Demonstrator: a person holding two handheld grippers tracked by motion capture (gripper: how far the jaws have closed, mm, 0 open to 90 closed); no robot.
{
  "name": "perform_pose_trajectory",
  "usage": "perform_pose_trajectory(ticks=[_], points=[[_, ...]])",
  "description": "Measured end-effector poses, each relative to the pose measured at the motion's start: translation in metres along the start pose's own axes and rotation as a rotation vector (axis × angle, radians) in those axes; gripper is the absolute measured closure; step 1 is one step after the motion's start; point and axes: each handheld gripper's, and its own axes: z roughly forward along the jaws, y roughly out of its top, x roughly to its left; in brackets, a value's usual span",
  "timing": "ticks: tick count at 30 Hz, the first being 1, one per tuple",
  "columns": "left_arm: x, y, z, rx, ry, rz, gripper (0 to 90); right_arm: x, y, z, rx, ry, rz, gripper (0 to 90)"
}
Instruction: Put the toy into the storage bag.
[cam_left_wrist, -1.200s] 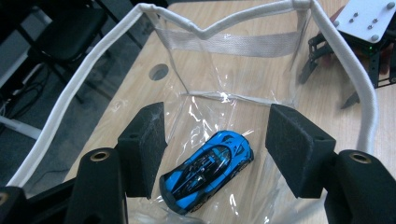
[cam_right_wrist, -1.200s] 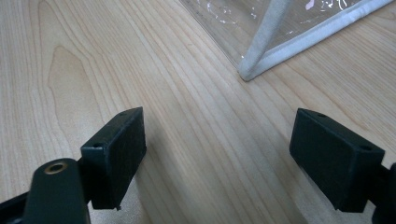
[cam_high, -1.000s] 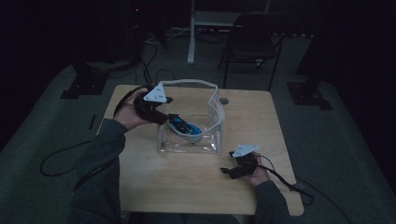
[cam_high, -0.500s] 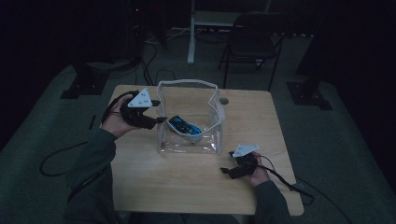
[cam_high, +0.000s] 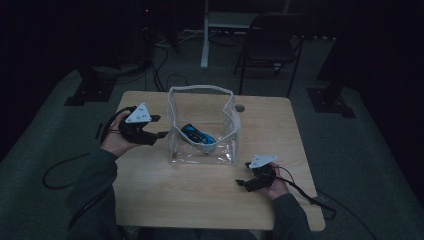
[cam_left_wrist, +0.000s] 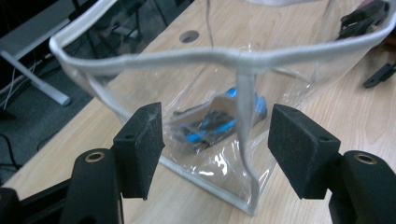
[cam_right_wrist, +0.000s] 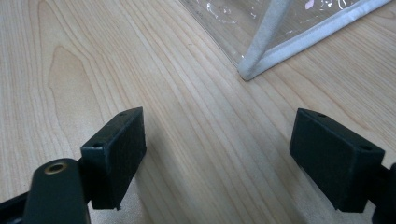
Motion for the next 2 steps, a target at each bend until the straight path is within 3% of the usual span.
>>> perform_pose_trajectory(ticks=[2], points=[[0.0001, -0.0074, 0.0012, -0.004, 0.007, -0.023, 36.1, -0.0001, 0.0000, -0.0001, 0.001, 0.001, -0.001, 18.1]])
